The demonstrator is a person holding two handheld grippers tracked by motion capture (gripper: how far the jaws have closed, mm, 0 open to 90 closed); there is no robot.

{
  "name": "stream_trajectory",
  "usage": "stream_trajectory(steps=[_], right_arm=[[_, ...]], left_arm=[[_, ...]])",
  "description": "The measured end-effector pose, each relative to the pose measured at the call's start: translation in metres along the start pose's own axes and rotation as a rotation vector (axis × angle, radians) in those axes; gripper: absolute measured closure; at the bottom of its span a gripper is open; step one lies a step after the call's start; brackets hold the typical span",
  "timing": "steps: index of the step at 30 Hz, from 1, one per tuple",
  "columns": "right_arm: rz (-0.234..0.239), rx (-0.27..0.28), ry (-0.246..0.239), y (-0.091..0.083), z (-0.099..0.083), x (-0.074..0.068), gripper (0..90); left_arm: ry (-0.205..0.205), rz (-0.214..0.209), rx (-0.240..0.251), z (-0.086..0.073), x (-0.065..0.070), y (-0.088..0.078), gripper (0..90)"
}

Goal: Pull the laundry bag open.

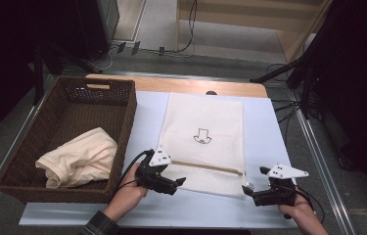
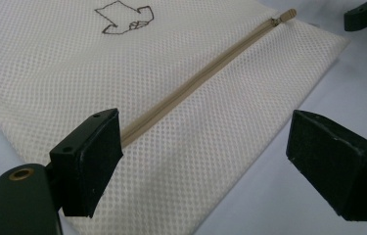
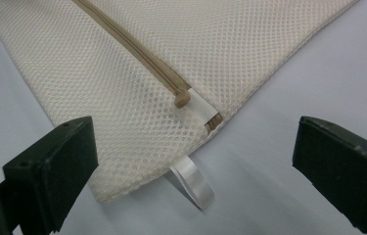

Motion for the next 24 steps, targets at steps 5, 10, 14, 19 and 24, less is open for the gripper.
stream_trajectory(steps=[5,10,14,19,24], right_arm=[[-0.001,-0.009,-0.009,0.005,0.002,0.004,3.1],[-0.002,-0.022,-0.023,0.014,0.008,0.010,3.2],[0.017,-0.042,-0.048,0.021,0.010,0.014,3.2],[0.078,-0.038,-0.056,0.018,0.013,0.017,4.5],[0.164,-0.037,-0.028,0.010,0.014,0.025,21.2]], left_arm=[[-0.016,0.012,0.009,-0.013,0.000,-0.007,13.7],[-0.033,0.009,0.012,-0.025,0.004,-0.015,13.6],[-0.045,0.010,0.011,-0.030,0.006,-0.018,13.6],[-0.053,0.008,0.020,-0.034,0.007,-0.023,13.6],[-0.045,0.001,0.015,-0.035,0.011,-0.022,13.7]])
Point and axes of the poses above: each handheld gripper's, and its own axes: y roughly forward along the jaws, z roughly out of its top, x roughly to its right, the point moved 7 cm from there along y, roughly forward along the jaws, and after that the axes turned 4 degrees about -x, right-handed, at the moved point
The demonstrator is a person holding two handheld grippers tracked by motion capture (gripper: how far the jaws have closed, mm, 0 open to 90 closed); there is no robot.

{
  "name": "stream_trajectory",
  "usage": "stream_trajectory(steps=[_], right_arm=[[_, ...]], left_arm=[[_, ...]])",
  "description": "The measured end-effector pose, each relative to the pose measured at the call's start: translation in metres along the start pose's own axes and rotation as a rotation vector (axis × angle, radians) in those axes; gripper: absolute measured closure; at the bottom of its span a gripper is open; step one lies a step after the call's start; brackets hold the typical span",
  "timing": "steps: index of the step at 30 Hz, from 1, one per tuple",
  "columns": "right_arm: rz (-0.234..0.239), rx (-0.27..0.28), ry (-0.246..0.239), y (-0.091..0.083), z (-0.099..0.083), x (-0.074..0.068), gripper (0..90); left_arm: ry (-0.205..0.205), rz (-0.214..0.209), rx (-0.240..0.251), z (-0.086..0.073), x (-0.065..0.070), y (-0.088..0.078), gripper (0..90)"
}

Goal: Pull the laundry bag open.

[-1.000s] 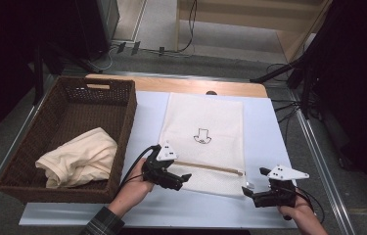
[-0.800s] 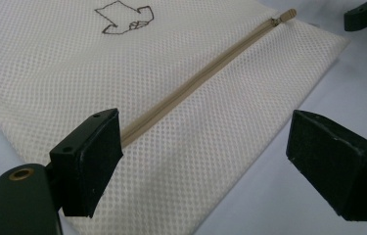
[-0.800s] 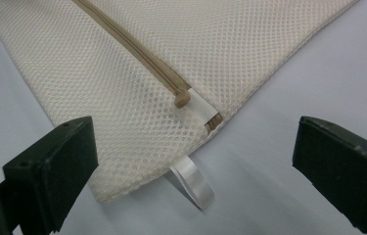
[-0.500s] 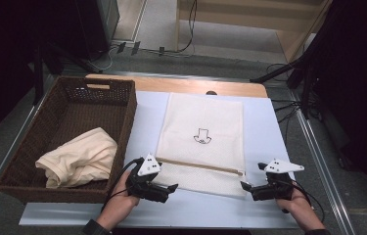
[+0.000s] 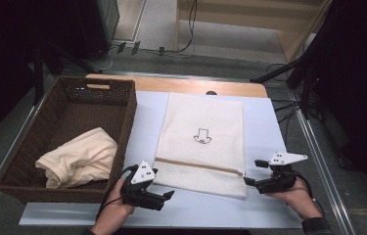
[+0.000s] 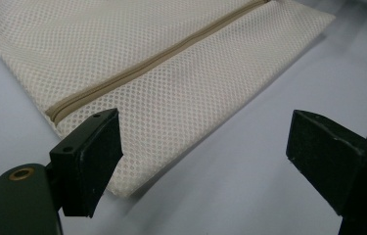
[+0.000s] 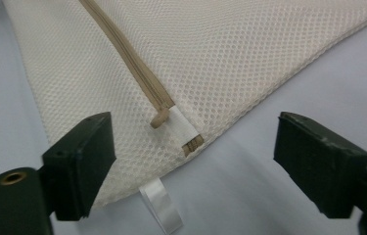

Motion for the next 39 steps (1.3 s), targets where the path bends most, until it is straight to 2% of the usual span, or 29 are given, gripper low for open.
stream_trajectory(steps=[3,4,7,11,13,23,32,33,39], right_arm=[[0.012,-0.025,0.010,0.000,-0.002,0.004,40.7],[0.002,-0.024,0.012,0.001,-0.002,0.005,46.8],[0.027,-0.015,0.008,0.000,-0.001,0.003,67.6],[0.037,-0.048,-0.004,0.003,0.000,0.003,81.9],[0.059,-0.056,-0.013,0.005,0.001,0.002,89.3],[0.120,-0.071,-0.047,0.017,0.006,-0.007,90.0],[0.092,-0.053,-0.070,0.015,0.006,-0.005,90.0],[0.078,-0.052,-0.068,0.015,0.006,-0.003,81.9],[0.043,-0.057,-0.070,0.015,0.005,0.000,67.4]], left_arm=[[0.004,-0.003,-0.004,0.000,0.002,0.002,13.7],[0.008,-0.004,-0.008,-0.001,0.002,0.002,13.7],[0.005,-0.003,-0.009,-0.001,0.002,0.002,13.7],[0.006,-0.004,0.000,0.000,0.002,0.002,13.7],[0.014,-0.002,-0.005,0.000,0.002,0.001,13.7],[0.015,-0.002,-0.001,0.000,0.002,0.002,13.7],[0.028,-0.016,-0.005,0.002,0.005,0.005,13.7],[0.030,-0.016,-0.006,0.002,0.005,0.006,13.7],[0.030,-0.021,-0.006,0.002,0.004,0.006,13.7]])
Point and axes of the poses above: each handheld gripper's, and its own axes: y roughly forward along the jaws, z roughly out of its top, x roughly to its right, the point moved 7 cm from there along y, roughly forward along the jaws, and after that the axes turned 4 degrees about -x, right-handed, at the moved point
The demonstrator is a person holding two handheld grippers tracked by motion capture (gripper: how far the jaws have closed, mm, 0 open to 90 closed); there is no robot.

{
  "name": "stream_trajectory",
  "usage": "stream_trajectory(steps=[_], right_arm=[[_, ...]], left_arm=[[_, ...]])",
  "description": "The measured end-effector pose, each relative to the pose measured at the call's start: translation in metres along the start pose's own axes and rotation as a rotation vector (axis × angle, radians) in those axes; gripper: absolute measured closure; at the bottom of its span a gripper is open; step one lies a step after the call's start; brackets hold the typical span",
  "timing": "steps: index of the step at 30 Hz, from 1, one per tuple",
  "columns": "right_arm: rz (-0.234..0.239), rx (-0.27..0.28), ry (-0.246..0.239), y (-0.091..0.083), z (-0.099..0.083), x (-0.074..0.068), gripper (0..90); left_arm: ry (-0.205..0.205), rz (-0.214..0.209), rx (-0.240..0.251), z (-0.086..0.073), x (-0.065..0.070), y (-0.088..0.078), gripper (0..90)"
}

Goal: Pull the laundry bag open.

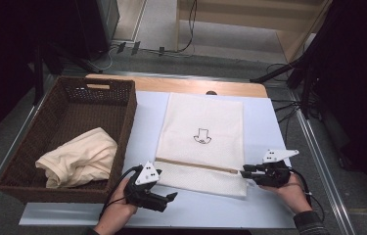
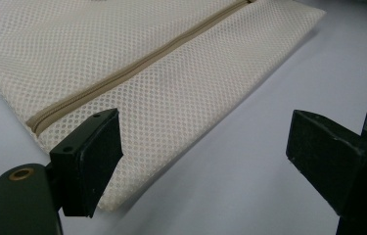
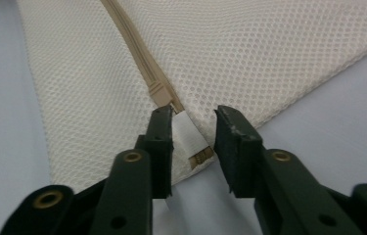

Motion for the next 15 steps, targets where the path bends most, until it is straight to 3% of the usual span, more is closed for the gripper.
stream_trajectory(steps=[5,15], right_arm=[[-0.024,-0.021,-0.017,0.0046,-0.0029,0.0004,58.6],[-0.046,-0.039,-0.038,0.0092,-0.0077,-0.0013,58.3]], left_arm=[[0.000,0.004,-0.006,-0.0011,-0.0016,0.0002,13.7],[-0.002,-0.017,-0.010,-0.0029,-0.0026,0.0002,13.9]])
Point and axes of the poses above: each handheld gripper's, and its own axes: y roughly forward along the jaws, z roughly out of its top, x roughly to its right, the point moved 7 cm from there along y, roughly forward along the jaws, and after that the axes turned 4 degrees about -x, right-handed, at the moved point
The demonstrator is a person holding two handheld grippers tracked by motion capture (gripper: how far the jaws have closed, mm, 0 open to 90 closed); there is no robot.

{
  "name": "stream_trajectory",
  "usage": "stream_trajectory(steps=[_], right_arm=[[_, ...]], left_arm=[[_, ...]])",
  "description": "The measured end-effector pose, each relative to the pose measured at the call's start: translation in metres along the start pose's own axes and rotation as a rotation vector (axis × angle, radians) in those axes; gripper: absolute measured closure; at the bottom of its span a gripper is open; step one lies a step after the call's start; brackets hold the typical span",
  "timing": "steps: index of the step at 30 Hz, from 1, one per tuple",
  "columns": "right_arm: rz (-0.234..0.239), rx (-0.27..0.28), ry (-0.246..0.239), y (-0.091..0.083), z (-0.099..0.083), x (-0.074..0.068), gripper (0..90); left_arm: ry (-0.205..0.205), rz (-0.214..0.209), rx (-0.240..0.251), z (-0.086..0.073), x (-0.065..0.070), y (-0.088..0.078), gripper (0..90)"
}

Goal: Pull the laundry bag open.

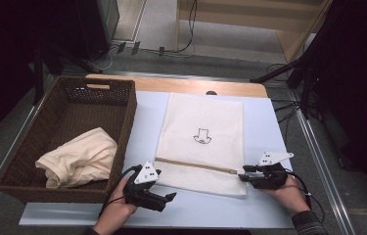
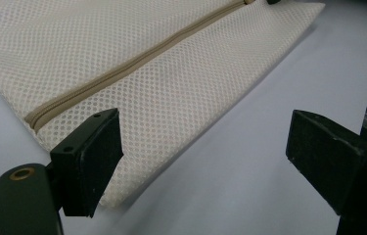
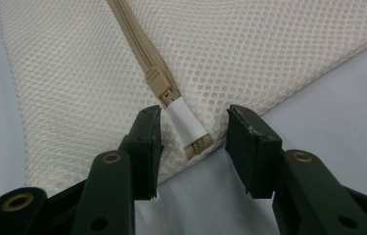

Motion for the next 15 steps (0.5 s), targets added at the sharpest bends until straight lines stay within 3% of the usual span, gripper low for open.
stream_trajectory(steps=[3,4,10,15], right_arm=[[-0.014,-0.002,-0.010,0.0004,-0.0001,-0.0007,60.7],[-0.022,-0.004,-0.012,0.0004,-0.0001,-0.0013,65.5],[-0.002,0.001,-0.017,0.0011,0.0009,-0.0022,79.4],[0.006,0.000,-0.013,0.0011,0.0013,-0.0026,82.1]], left_arm=[[0.000,-0.003,-0.004,-0.0005,0.0002,0.0003,14.0],[0.004,-0.005,-0.004,-0.0005,0.0007,0.0005,13.9],[0.002,-0.005,-0.005,-0.0004,0.0000,0.0001,13.9],[-0.003,-0.013,-0.010,0.0003,-0.0005,0.0004,13.9]])
Point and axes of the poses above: each handheld gripper's, and its own axes: y roughly forward along the jaws, z roughly out of its top, x roughly to its right, the point moved 7 cm from there along y, roughly forward along the jaws, and after that the axes turned 4 degrees about -x, right-handed, at the moved point
